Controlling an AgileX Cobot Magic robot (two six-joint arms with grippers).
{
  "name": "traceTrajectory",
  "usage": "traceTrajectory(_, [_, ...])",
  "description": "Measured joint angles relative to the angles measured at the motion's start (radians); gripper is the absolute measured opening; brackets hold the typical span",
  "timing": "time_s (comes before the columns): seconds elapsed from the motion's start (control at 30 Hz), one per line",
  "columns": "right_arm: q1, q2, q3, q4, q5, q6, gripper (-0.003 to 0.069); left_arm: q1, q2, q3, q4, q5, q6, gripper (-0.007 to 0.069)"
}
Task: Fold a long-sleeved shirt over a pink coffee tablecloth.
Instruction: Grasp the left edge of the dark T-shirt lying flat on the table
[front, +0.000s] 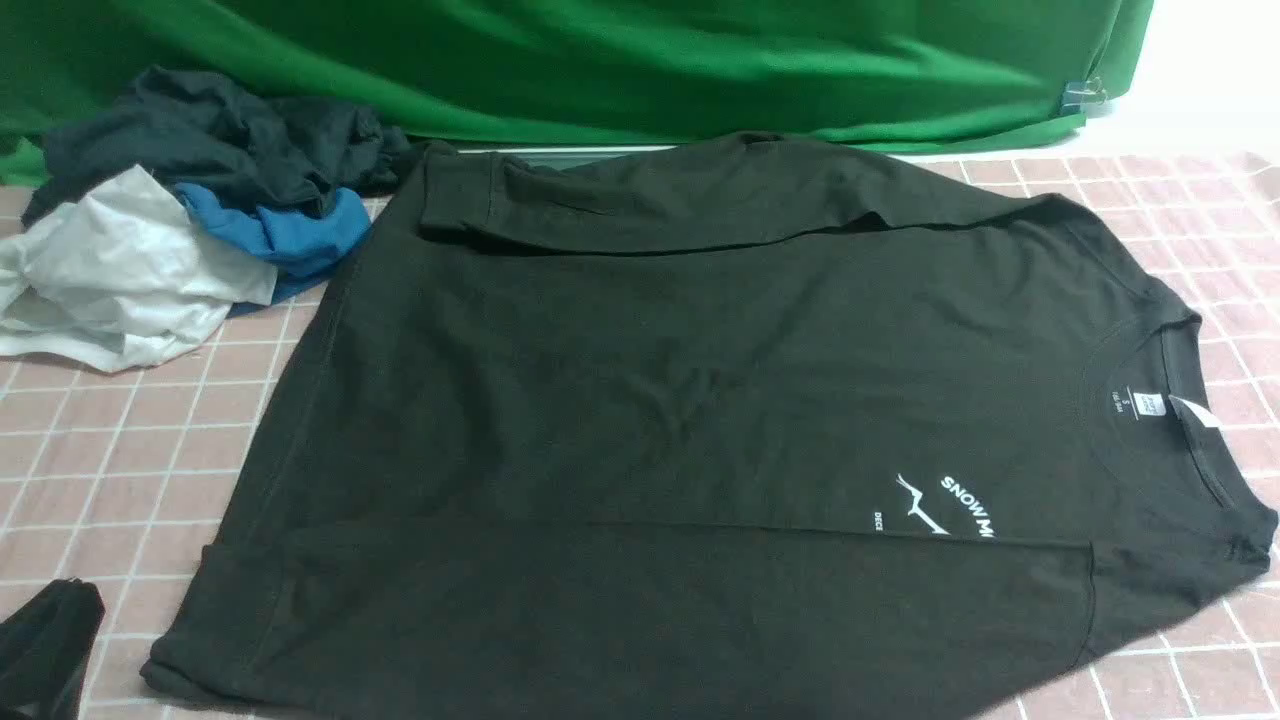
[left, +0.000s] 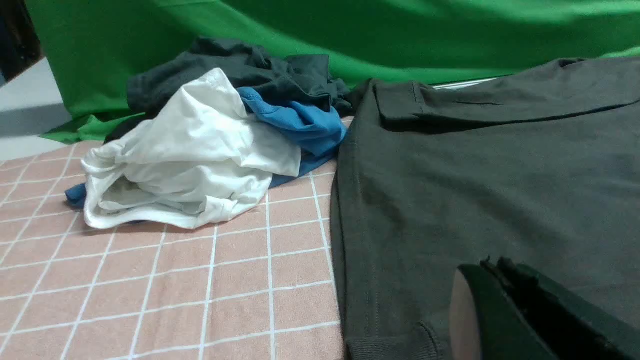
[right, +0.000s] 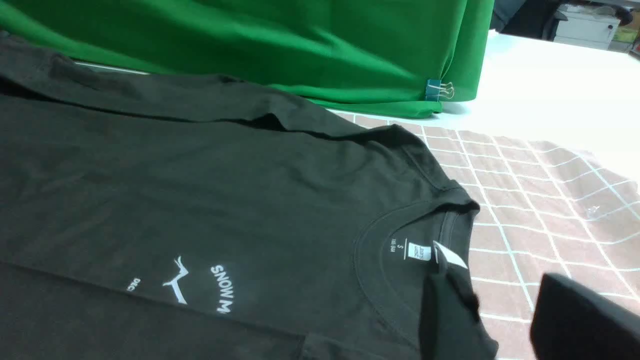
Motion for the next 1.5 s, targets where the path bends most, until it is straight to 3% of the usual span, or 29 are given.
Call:
traceTrajectory(0.93, [0.000,0.000,0.000,0.000,0.000,0.000,0.0240,0.000,0.000,0.000,-0.012,-0.014,-0.006,0.0022])
traceTrajectory(1.1, [0.000,0.000,0.000,0.000,0.000,0.000,0.0240,0.000,0.000,0.000,-0.397,-0.161,-0.173,0.0022])
traceTrajectory(1.2, [0.000,0.000,0.000,0.000,0.000,0.000,0.0240,0.000,0.000,0.000,-0.484,-0.221,-0.196,0.0022])
traceTrajectory(1.4, [0.000,0.000,0.000,0.000,0.000,0.000,0.0240,0.000,0.000,0.000,-0.430,-0.283,-0.197,0.0022])
traceTrajectory(1.5, [0.000,0.000,0.000,0.000,0.000,0.000,0.0240,0.000,0.000,0.000,-0.422,-0.284,-0.266,0.0022])
